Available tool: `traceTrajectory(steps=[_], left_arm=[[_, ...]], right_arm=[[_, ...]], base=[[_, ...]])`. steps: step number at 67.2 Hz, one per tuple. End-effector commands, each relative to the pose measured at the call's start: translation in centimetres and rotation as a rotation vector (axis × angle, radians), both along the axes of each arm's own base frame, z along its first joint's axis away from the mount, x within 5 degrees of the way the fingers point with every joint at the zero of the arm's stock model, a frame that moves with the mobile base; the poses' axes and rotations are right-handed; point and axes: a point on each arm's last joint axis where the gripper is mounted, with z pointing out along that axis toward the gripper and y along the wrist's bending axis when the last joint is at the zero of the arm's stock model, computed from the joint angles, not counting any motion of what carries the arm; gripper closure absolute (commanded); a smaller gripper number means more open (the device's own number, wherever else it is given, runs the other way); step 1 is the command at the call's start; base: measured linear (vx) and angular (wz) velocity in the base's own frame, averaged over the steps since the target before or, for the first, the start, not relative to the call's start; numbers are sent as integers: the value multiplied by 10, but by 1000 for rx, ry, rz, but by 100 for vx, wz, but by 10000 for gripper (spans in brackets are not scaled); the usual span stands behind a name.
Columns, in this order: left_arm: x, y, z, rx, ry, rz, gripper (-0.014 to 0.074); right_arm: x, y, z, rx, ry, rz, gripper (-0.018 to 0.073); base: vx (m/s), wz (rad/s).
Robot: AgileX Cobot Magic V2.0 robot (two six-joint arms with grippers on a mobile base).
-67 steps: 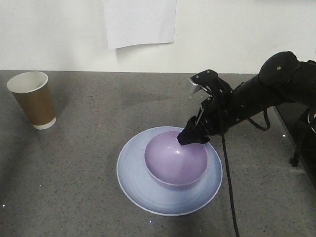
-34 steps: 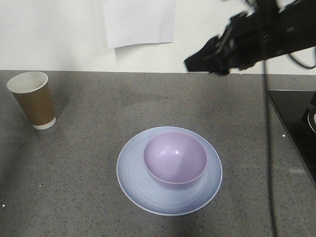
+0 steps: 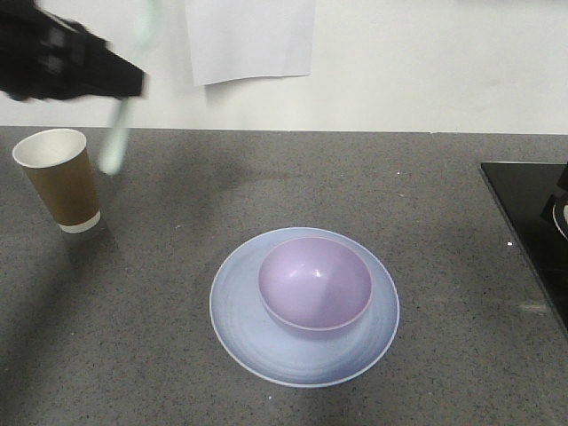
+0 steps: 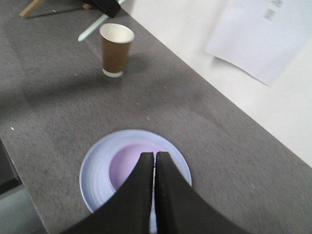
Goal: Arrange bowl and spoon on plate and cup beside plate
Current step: 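Move the left gripper with the green spoon over the bowl, then lower the spoon into the bowl and open the left gripper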
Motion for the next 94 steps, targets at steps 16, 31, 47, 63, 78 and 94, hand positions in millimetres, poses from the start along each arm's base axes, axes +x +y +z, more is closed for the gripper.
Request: traceTrajectory(steps=[16,31,47,63,78,94], left_arm=[[9,-97,-50,102,108,-264,603],[15,-138,-94,154,216,-359,603],[21,-147,-113,178,261,-374,600],[21,-143,-116,236,262,-383,585],[20,-144,-116,235,267,-386,514],[20,-143,-116,235,268,-387,334]], right_arm=[[-18,-22,-51,-12,3,-224,566],[-15,-24,-73,-30,38,-244,566],[-14,-23,-75,-34,44,-244,566],[-14,-23,-75,-34,44,-244,566],[-14,-23,-75,-34,45,-244,566],[-14,-23,-75,-32,45,-245,566]], base=[[0,0],[0,0],[0,0],[0,0],[0,0],[0,0]])
